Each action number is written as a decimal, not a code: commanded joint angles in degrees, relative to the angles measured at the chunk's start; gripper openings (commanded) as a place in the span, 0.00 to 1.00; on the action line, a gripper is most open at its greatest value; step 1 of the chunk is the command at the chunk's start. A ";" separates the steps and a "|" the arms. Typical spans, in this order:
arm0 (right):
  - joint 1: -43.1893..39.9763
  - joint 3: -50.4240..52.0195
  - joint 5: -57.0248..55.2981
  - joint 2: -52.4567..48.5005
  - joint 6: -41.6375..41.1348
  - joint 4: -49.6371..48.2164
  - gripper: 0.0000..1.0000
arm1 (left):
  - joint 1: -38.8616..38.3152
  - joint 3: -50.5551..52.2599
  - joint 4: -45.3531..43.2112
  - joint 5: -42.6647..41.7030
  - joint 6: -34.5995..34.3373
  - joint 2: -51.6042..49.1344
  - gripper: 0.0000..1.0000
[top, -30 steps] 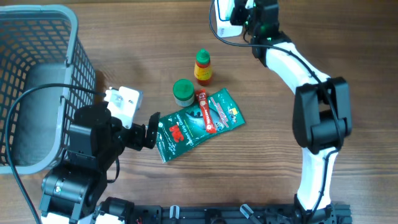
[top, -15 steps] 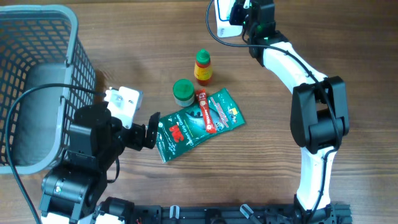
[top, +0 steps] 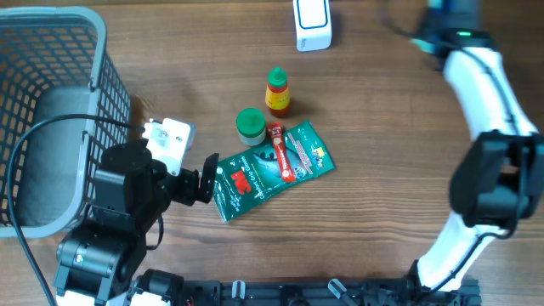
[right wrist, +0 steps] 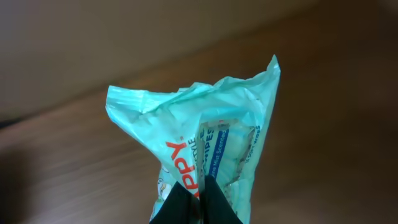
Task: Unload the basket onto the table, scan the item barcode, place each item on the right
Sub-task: 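Carry the wipes pack to the right edge and drop it, then reach the right gripper to the red-capped bottle and grasp it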
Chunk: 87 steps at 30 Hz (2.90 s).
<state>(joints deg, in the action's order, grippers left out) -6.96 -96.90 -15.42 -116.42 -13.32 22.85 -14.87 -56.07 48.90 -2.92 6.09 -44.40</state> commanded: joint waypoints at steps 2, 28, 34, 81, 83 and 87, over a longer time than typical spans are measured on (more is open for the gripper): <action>-12.11 -0.26 -3.10 -2.86 8.96 0.42 0.04 | 0.26 0.07 -0.15 -0.48 -0.37 0.11 1.00; -17.40 -0.63 30.62 12.59 -24.90 37.29 1.00 | 0.26 0.07 -0.15 -0.48 -0.37 0.11 1.00; -7.82 -0.09 45.33 12.70 -32.50 46.01 1.00 | 0.26 0.07 -0.15 -0.48 -0.37 0.11 1.00; 41.81 -0.11 -1.25 -1.79 -16.68 9.18 0.37 | 0.26 0.07 -0.15 -0.48 -0.37 0.11 1.00; 41.81 -0.11 -1.33 -1.79 -16.61 9.60 0.32 | 0.26 0.07 -0.15 -0.48 -0.37 0.11 1.00; 41.81 -0.26 -3.80 -0.24 -16.70 12.85 0.32 | 0.26 0.07 -0.15 -0.48 -0.37 0.11 1.00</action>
<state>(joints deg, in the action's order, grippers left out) 34.94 -97.12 -16.19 -117.14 -29.71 32.95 -14.87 -56.07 48.88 -2.92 6.09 -44.40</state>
